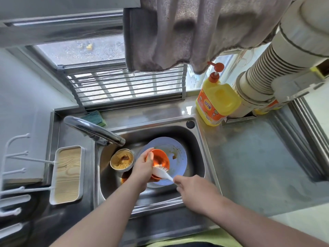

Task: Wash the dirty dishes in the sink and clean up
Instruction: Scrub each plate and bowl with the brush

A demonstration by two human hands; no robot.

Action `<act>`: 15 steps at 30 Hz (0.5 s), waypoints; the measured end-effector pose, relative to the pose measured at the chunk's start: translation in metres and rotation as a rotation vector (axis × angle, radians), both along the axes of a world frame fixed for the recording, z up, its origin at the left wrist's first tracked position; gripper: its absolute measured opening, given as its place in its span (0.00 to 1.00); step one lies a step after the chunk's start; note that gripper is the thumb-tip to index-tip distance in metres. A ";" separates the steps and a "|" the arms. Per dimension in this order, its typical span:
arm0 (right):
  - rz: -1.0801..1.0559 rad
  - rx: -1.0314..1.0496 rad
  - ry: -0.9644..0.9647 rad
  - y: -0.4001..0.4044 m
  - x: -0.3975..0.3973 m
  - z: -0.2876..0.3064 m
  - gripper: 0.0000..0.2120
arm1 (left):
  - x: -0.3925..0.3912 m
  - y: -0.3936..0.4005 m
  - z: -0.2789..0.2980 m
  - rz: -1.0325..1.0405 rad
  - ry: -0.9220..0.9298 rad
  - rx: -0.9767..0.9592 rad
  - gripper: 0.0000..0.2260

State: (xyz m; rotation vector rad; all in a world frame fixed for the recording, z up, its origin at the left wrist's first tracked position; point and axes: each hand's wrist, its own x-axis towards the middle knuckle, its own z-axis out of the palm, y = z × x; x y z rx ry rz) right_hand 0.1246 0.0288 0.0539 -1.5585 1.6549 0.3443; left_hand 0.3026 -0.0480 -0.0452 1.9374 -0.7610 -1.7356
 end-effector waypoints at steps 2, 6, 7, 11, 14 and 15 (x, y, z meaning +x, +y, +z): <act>-0.245 0.116 -0.202 0.000 0.010 0.001 0.12 | 0.000 0.003 -0.008 -0.057 -0.146 -0.146 0.11; -0.148 0.073 -0.092 -0.010 -0.011 -0.006 0.13 | 0.012 0.008 -0.006 -0.229 -0.224 -0.205 0.11; 0.012 0.006 0.046 -0.012 -0.017 -0.006 0.14 | 0.015 0.004 0.000 -0.271 -0.174 -0.122 0.11; 0.288 -0.124 0.191 -0.010 -0.011 -0.009 0.24 | 0.017 -0.014 0.023 -0.131 0.054 0.278 0.13; -0.090 -0.085 -0.065 -0.003 0.014 -0.011 0.13 | 0.003 -0.003 0.014 0.142 0.026 0.159 0.13; -0.238 -0.019 -0.173 -0.001 0.021 -0.012 0.12 | -0.001 0.005 0.008 0.205 -0.041 0.089 0.11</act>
